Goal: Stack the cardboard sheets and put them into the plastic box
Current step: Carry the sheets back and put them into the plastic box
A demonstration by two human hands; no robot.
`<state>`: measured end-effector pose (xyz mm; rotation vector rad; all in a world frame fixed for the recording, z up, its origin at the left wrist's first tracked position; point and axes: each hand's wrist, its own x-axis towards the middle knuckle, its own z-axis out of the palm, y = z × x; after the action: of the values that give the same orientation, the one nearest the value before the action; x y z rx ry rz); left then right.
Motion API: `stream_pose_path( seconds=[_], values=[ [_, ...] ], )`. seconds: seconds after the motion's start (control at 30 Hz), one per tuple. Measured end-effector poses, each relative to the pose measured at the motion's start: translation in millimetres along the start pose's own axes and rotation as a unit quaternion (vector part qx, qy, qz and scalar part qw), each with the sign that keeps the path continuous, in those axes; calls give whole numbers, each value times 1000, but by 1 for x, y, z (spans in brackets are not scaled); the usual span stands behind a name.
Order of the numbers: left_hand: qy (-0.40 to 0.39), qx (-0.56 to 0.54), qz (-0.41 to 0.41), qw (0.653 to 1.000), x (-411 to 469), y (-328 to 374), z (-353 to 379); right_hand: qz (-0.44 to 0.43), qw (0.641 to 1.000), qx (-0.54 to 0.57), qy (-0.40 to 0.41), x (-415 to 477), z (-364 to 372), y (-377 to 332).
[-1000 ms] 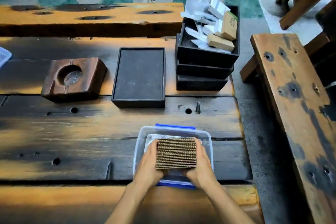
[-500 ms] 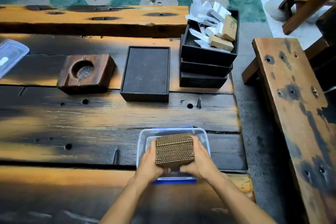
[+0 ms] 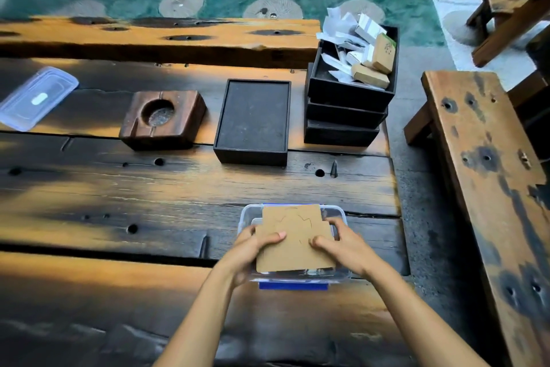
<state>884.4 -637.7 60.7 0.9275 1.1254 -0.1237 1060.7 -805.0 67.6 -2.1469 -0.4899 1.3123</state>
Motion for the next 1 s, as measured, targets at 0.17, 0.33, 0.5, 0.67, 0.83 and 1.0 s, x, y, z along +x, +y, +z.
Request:
stream_pose_path(
  seconds=[0.17, 0.33, 0.5, 0.67, 0.83, 1.0],
  values=[
    [18, -66, -40, 997, 15, -24, 10, -29, 980, -154, 122, 1, 7, 14],
    [52, -67, -31, 996, 44, -34, 32, -11, 986, -99, 134, 3, 6, 34],
    [71, -60, 4, 996, 64, -41, 53, -61, 979, -126, 146, 3, 11, 45],
    [115, 38, 61, 991, 62, -41, 59, -122, 963, -208, 124, 8, 14, 57],
    [115, 132, 142, 974, 59, -40, 59, -170, 924, -331, 92, 19, 17, 54],
    [104, 276, 160, 942, 62, -42, 55, -149, 911, -380, 66, 24, 17, 49]
  ],
)
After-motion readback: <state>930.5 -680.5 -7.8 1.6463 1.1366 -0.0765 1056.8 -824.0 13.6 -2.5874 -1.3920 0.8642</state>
